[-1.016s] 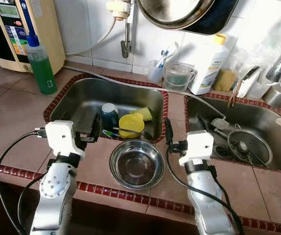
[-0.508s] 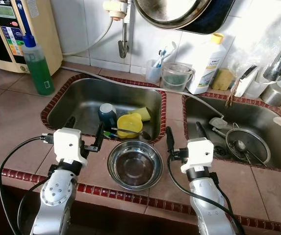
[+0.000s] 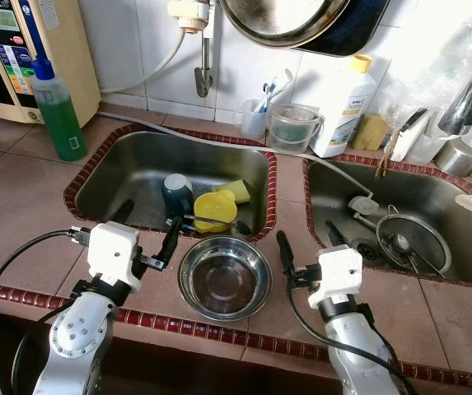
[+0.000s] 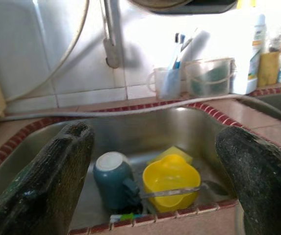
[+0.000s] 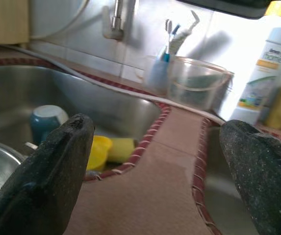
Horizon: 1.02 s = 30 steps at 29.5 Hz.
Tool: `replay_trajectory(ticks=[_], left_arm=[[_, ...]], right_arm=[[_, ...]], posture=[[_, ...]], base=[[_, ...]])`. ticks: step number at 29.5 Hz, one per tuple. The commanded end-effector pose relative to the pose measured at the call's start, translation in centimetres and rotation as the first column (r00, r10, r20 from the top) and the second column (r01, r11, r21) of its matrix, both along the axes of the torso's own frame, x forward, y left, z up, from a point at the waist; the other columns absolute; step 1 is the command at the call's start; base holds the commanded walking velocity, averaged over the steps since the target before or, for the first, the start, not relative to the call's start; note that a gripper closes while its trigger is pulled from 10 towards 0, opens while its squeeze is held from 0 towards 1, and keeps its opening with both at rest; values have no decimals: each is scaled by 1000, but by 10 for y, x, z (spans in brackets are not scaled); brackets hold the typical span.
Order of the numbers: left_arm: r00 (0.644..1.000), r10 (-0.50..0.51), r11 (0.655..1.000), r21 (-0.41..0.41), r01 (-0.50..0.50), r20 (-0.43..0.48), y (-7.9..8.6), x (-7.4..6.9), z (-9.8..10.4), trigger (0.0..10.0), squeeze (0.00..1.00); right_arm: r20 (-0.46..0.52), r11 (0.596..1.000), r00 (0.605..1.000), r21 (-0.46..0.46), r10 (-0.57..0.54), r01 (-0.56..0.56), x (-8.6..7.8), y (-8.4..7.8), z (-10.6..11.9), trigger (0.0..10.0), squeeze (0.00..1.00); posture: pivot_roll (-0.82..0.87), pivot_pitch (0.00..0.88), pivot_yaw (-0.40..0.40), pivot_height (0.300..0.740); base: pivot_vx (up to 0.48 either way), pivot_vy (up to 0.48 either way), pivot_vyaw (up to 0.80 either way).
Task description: Kitchen organization
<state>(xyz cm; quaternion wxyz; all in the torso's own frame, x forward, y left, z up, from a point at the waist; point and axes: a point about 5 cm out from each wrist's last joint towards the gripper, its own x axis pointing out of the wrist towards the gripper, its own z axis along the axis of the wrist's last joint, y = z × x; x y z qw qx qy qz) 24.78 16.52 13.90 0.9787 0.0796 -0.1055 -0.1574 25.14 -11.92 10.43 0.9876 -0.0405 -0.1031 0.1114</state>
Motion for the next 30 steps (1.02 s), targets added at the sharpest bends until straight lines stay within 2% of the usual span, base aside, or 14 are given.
replay_trajectory(ticks=[1,7,11,15,20,21,24,27,30], left_arm=[[999,-37,999,5,37,5,-5,-4,5,10000,0],[998,-70,997,12,70,7,-11,-11,9,10000,0],[996,-92,996,1,92,5,-16,-17,12,10000,0],[990,-138,990,9,138,-6,-20,-24,12,10000,0],[980,-199,978,65,199,-8,-22,-29,13,10000,0],[976,-219,971,97,220,-16,-20,-31,12,10000,0],[961,-275,953,122,278,-37,-18,-35,12,10000,0],[952,-300,946,112,305,-57,-17,-37,12,10000,0],[946,-318,936,139,324,-64,-14,-37,13,10000,0]], right_arm=[[5,999,999,14,31,-31,1,0,7,10000,0],[-14,990,992,68,122,-121,-1,7,13,10000,0],[-61,974,982,150,180,-169,-4,10,16,10000,0],[-93,956,974,231,206,-180,-4,9,20,10000,0],[-124,939,965,287,232,-189,-5,9,22,10000,0],[-132,931,962,314,239,-188,-5,8,24,10000,0],[-141,926,959,326,246,-190,-5,6,27,10000,0],[-146,925,957,330,250,-191,-5,6,27,10000,0],[-172,913,949,361,263,-188,-7,6,25,10000,0]], posture=[[-126,64,-95,740],[-111,78,-113,740],[-99,89,-124,740],[-96,92,-126,740],[-95,94,-126,740],[-96,96,-124,740],[-100,98,-120,740],[-100,98,-118,740],[-91,102,-114,740]], base=[[0,0,0],[0,0,0],[0,0,0],[0,0,0],[0,0,0],[0,0,0],[0,0,0],[0,0,0],[0,0,0]])
